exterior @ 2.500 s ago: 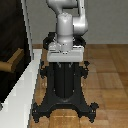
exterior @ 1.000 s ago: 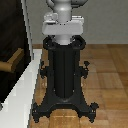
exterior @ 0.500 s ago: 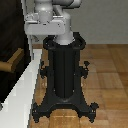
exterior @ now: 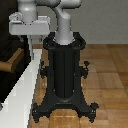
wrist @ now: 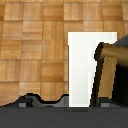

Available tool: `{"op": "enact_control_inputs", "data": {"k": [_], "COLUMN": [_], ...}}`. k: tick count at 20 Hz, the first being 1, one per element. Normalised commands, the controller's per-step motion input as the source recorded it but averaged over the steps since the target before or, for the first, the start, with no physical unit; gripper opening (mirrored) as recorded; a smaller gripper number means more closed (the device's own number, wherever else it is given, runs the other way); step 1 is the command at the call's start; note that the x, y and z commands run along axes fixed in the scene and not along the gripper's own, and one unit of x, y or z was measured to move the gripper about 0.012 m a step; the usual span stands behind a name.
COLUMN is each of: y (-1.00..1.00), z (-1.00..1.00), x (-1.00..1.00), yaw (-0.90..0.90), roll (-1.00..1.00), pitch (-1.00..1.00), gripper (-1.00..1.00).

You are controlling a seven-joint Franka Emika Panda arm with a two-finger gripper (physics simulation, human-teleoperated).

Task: Open the door by pressing down and pulling on the handle.

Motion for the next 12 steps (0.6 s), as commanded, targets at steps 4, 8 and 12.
{"op": "enact_control_inputs", "data": {"k": [4,8,12], "y": [-0.50,-0.75,-0.50], "z": [0.00,0.00,0.00], "x": [0.00,0.00,0.00], "yaw": [0.00,0.00,0.00], "roll": [0.00,0.00,0.00], "pitch": [0.00,0.00,0.00], "gripper": [1.00,1.00,1.00]}}
